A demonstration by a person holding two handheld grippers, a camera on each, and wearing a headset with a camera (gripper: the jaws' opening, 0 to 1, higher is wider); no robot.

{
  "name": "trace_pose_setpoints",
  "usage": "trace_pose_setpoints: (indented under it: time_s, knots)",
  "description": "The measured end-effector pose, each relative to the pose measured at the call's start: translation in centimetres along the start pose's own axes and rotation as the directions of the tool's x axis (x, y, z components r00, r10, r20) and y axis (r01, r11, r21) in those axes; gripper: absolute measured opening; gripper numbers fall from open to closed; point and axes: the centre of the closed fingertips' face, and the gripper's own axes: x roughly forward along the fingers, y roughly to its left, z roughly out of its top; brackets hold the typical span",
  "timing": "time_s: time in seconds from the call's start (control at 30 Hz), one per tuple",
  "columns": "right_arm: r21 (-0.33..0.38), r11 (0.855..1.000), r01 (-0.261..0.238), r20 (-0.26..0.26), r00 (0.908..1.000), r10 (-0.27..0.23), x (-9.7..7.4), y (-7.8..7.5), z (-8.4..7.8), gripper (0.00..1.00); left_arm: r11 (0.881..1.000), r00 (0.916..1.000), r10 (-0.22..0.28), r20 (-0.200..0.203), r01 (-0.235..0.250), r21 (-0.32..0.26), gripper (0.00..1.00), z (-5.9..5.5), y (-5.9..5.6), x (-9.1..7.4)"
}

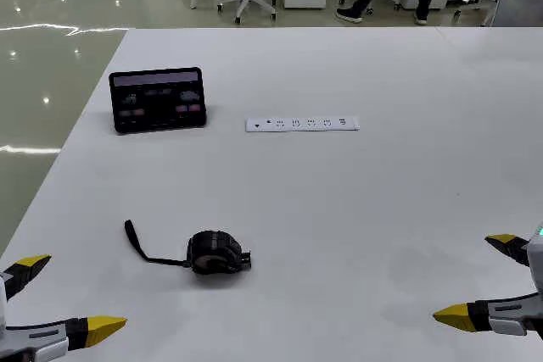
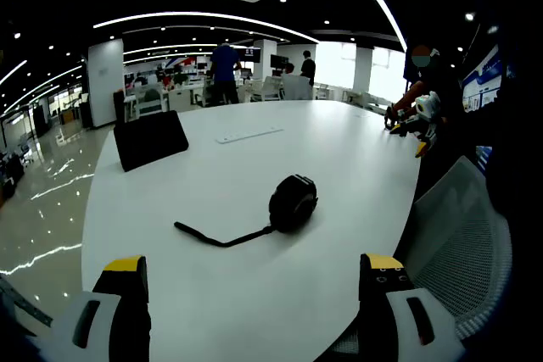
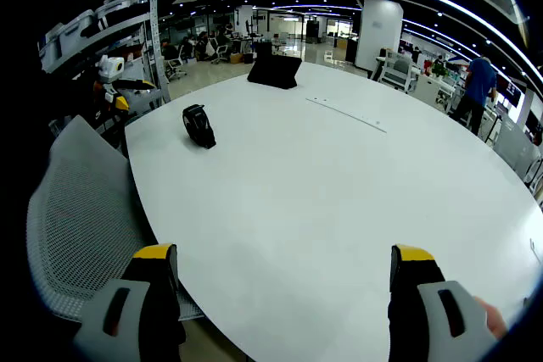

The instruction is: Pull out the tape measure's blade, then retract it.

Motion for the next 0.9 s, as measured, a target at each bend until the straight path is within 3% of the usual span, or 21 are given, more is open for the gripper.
trace_pose_setpoints:
  time_s: [0.7,0.87,0.9]
  knots:
    - [-0.019,1.0,-0.003,-0.002,1.0,0.003,0.0,0.2,0.0,1.0,1.0,0.9999,-0.001,-0.014,0.001,0.007,1.0,-0.6,-0.1,-0.1]
    - [-0.054,0.999,-0.004,0.023,0.9997,0.005,0.3,0.2,0.9,1.0,1.0,0.9997,-0.016,-0.017,0.016,0.02,1.0,-0.3,-0.1,0.4]
    - [-0.053,0.998,-0.024,0.03,0.9992,0.026,0.4,0.6,1.2,1.0,1.0,0.9998,-0.019,-0.01,0.019,0.012,1.0,-0.1,0.0,0.6]
